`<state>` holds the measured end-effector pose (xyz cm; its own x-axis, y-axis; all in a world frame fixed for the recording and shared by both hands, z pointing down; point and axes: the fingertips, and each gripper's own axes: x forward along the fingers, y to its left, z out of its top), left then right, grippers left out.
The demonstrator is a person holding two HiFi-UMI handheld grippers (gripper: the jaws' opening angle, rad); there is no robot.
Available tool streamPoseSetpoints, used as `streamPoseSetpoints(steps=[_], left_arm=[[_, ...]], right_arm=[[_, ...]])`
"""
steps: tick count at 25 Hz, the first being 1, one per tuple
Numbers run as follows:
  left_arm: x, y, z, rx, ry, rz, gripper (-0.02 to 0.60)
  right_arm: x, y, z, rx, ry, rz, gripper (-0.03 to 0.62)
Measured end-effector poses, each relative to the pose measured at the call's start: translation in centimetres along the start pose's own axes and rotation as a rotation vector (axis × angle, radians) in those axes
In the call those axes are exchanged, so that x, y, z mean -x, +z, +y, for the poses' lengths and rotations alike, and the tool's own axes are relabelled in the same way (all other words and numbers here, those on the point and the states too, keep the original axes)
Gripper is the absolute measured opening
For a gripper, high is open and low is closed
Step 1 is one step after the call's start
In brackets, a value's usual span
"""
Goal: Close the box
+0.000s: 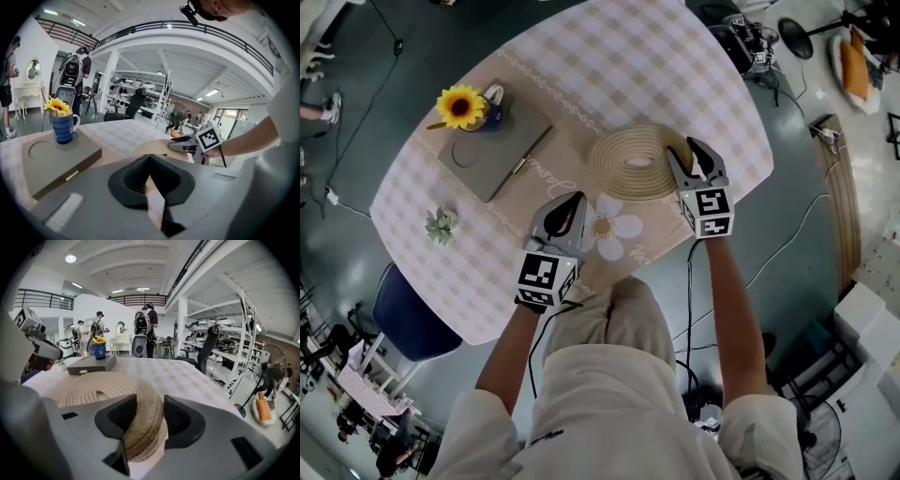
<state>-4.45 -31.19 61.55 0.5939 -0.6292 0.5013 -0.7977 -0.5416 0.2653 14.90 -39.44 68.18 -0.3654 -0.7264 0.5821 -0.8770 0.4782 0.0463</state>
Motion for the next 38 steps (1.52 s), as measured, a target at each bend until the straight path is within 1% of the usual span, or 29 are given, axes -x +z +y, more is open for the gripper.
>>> streamPoseSetpoints(steps=[2,3,7,8,15,18,20,23,25,30,34,38], left_arm=[[0.1,-0.1,0.1,0.002,0.002,0.002,0.002],[0.1,-0.1,0.2,0.005,0.003,0.005,0.002],[0.4,-0.1,0.1,0.015,0.005,0.004,0.002],[0.5,-0.1,-0.1,0.015,0.005,0.001,0.002],[0.9,-0.2,-0.6,0.010,0.010,-0.009,0.002],[1.2,-0.1,-0.9,0.006,0.013,-0.017,0.002],[1.4,-0.1,-1.1,0.005,0.014,-0.021,0.002],[1.8,0.0,-1.3,0.000,0.020,-0.031,0.002],[2.2,0.2,-1.4,-0.006,0.026,-0.038,0.002],[3.6,1.3,-2.4,-0.027,0.032,-0.060,0.002],[5.4,3.2,-3.2,-0.045,0.043,-0.090,0.002],[7.9,5.4,-4.2,-0.032,0.066,-0.131,0.002]], right_arm=[[0.0,0.3,0.1,0.044,-0.017,0.005,0.186],[0.0,0.3,0.2,0.044,-0.020,0.007,0.186],[-0.1,-0.3,-0.1,-0.077,-0.013,-0.003,0.184],[-0.1,-0.4,-0.1,-0.088,-0.016,-0.002,0.184],[-0.2,-0.5,-0.2,-0.091,-0.030,-0.007,0.184],[0.0,-0.4,-0.2,-0.111,-0.047,0.000,0.184],[0.3,-0.1,-0.2,-0.114,-0.063,-0.015,0.189],[1.1,0.5,0.0,-0.058,-0.104,-0.049,0.195],[1.8,0.8,0.3,-0.050,-0.125,-0.060,0.196],[4.7,2.4,0.3,-0.103,-0.142,-0.105,0.196],[7.6,4.6,0.6,-0.114,-0.143,-0.148,0.196],[11.4,6.9,0.8,-0.133,-0.158,-0.190,0.195]])
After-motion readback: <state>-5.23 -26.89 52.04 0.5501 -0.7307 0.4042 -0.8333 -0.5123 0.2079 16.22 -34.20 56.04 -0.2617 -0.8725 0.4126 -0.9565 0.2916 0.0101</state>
